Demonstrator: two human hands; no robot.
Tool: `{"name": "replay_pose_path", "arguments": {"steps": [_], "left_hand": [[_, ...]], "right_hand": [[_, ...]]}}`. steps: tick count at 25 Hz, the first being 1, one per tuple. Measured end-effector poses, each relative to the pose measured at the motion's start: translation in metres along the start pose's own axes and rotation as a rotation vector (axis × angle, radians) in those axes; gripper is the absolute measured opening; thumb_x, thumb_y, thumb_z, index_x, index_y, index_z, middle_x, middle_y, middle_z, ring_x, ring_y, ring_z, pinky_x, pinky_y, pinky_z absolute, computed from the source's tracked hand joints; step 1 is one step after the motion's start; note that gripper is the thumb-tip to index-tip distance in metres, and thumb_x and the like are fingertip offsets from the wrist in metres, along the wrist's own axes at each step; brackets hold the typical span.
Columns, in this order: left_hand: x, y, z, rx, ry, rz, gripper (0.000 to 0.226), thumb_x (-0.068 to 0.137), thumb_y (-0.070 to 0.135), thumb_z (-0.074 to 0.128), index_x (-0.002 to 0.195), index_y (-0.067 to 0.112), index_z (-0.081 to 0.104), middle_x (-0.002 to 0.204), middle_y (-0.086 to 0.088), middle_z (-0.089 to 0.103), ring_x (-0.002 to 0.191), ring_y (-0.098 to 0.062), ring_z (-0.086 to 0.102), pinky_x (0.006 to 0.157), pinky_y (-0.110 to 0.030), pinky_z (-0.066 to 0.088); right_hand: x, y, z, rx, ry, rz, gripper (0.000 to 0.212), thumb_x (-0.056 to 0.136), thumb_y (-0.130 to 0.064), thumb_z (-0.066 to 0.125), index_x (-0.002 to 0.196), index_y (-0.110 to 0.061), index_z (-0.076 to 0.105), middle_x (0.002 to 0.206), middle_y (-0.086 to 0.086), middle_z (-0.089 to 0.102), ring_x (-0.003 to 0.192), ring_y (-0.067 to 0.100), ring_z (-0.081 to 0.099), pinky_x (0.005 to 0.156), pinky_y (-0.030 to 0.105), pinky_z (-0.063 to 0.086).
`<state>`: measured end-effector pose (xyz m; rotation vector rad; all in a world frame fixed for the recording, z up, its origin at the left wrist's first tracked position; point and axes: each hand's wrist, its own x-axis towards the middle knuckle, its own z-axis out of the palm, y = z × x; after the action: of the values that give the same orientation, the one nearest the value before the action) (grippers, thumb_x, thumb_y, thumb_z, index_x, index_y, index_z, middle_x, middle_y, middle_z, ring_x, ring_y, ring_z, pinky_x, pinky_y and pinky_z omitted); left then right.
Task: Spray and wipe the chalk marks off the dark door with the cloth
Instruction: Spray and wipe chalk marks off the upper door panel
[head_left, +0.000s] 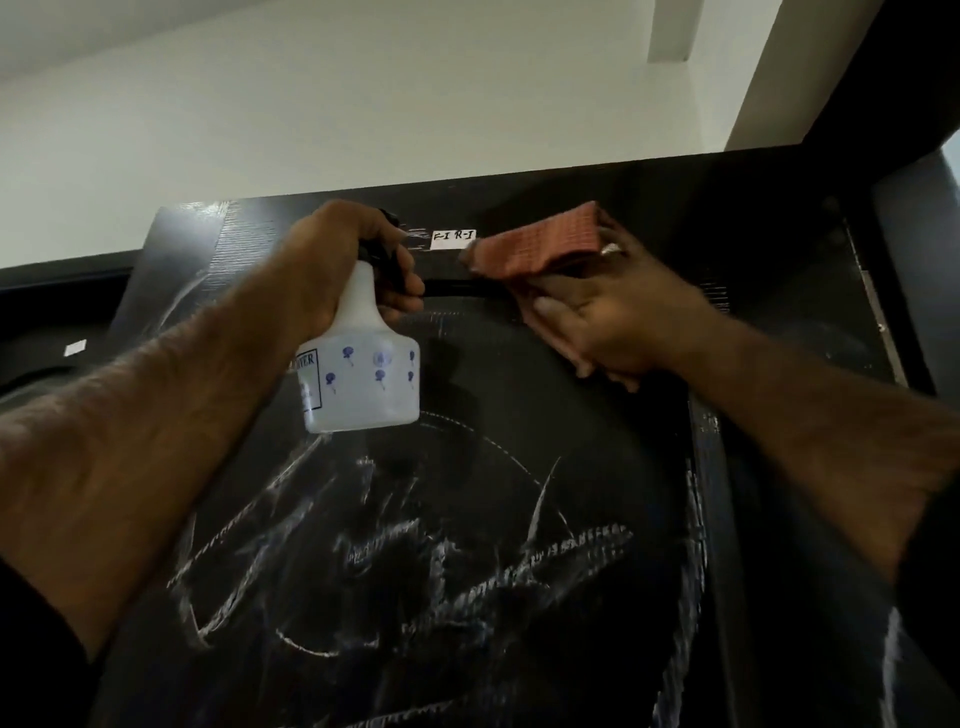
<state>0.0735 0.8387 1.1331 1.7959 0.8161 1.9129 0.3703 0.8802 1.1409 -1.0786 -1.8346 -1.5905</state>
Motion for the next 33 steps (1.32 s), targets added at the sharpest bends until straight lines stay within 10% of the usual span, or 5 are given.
{"name": "replay_pose_path", "arguments": {"steps": [6, 13, 19, 26, 33], "left_hand": [[0.024, -0.003, -0.019, 0.055, -0.005, -0.038, 0.018, 0.093, 0.024, 0.061, 0.093, 0.009, 0.071, 0.090, -0.017, 0.079, 0.074, -0.029, 0.076, 0.065, -0.036, 0.061], [0.030, -0.001, -0.071, 0.043, -0.058, -0.014, 0.017, 0.088, 0.025, 0.063, 0.088, 0.011, 0.072, 0.093, -0.015, 0.080, 0.077, -0.029, 0.077, 0.062, -0.032, 0.059], [0.039, -0.023, -0.101, 0.010, -0.087, -0.034, 0.021, 0.088, 0.024, 0.063, 0.099, 0.009, 0.072, 0.097, -0.018, 0.079, 0.076, -0.030, 0.075, 0.062, -0.034, 0.060], [0.041, -0.043, -0.121, 0.020, -0.014, -0.039, 0.019, 0.087, 0.024, 0.062, 0.089, 0.007, 0.073, 0.097, -0.021, 0.079, 0.081, -0.035, 0.077, 0.063, -0.035, 0.059], [0.037, -0.048, -0.141, 0.032, 0.013, -0.005, 0.017, 0.087, 0.019, 0.061, 0.080, 0.006, 0.070, 0.082, -0.020, 0.074, 0.070, -0.034, 0.072, 0.057, -0.033, 0.056]], "right_hand": [[0.073, -0.007, -0.005, 0.065, 0.102, 0.552, 0.061, 0.112, -0.053, 0.014, 0.170, -0.034, 0.015, 0.174, 0.010, 0.029, 0.159, 0.037, 0.028, 0.130, 0.059, 0.000], [0.054, -0.071, -0.002, 0.043, -0.013, 0.106, 0.063, 0.109, -0.059, 0.010, 0.168, -0.039, 0.021, 0.174, 0.004, 0.029, 0.164, 0.024, 0.013, 0.129, 0.043, -0.017], [0.099, -0.074, 0.000, 0.035, 0.098, 0.686, 0.064, 0.110, -0.054, 0.013, 0.170, -0.031, 0.015, 0.175, 0.010, 0.026, 0.157, 0.041, 0.029, 0.128, 0.061, 0.001], [0.111, -0.107, -0.004, 0.093, 0.053, 0.014, 0.059, 0.108, -0.056, 0.025, 0.161, -0.038, 0.043, 0.169, 0.003, 0.041, 0.162, 0.026, 0.021, 0.131, 0.041, -0.007], [0.181, -0.139, 0.003, 0.073, 0.210, 0.319, 0.062, 0.109, -0.049, 0.014, 0.168, -0.031, 0.025, 0.173, 0.005, 0.031, 0.159, 0.035, 0.025, 0.130, 0.057, 0.005]]}}
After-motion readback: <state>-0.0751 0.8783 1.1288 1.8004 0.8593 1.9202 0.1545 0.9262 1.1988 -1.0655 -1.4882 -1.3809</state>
